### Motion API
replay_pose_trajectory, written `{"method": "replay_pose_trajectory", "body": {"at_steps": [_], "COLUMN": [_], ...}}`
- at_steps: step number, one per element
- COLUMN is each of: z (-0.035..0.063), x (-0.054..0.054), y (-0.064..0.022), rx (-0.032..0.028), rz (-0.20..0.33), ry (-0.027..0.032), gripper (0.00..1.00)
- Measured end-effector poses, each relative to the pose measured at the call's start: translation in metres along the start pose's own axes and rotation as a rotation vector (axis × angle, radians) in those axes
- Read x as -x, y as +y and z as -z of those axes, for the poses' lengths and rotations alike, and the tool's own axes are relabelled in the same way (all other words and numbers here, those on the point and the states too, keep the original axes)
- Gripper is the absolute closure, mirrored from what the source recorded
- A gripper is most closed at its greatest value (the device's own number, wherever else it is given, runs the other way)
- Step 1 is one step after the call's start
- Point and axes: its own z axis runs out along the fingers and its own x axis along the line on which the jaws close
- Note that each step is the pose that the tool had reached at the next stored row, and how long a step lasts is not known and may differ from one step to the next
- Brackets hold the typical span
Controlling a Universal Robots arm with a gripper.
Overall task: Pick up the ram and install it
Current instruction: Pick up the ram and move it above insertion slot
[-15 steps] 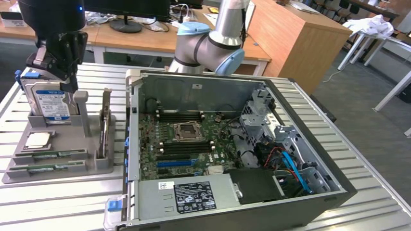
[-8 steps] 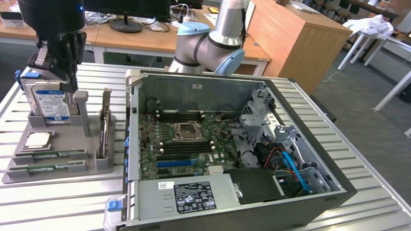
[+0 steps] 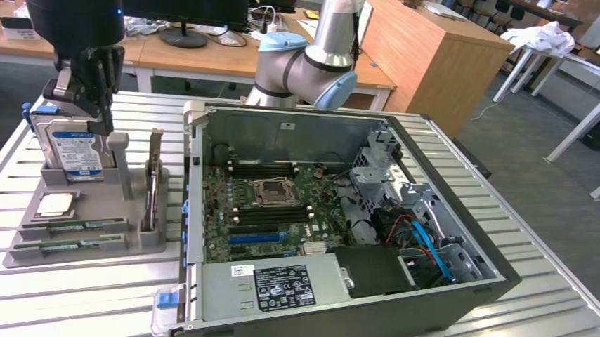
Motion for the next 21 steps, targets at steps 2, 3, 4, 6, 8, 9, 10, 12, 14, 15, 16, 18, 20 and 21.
{"method": "replay_pose_trajectory", "body": {"at_steps": [2,3,4,6,8,9,10,12,14,15,16,18,20,21], "z": [0.0,0.0,0.0,0.0,0.0,0.0,0.0,0.0,0.0,0.0,0.0,0.0,0.0,0.0], "x": [0.0,0.0,0.0,0.0,0.0,0.0,0.0,0.0,0.0,0.0,0.0,0.0,0.0,0.0], "y": [0.0,0.0,0.0,0.0,0.0,0.0,0.0,0.0,0.0,0.0,0.0,0.0,0.0,0.0], "rx": [0.0002,0.0003,0.0004,0.0006,0.0008,0.0009,0.001,0.0012,0.0014,0.0015,0.0016,0.0019,0.002,0.0021], "rz": [0.009,0.013,0.018,0.026,0.035,0.04,0.044,0.053,0.061,0.066,0.07,0.079,0.087,0.091], "ry": [0.0004,0.0006,0.0008,0.0012,0.0016,0.0018,0.0019,0.0024,0.0027,0.0029,0.0032,0.0035,0.0039,0.0041], "gripper": [0.9,0.9,0.9,0.9,0.9,0.9,0.9,0.9,0.9,0.9,0.9,0.9,0.9,0.9]}}
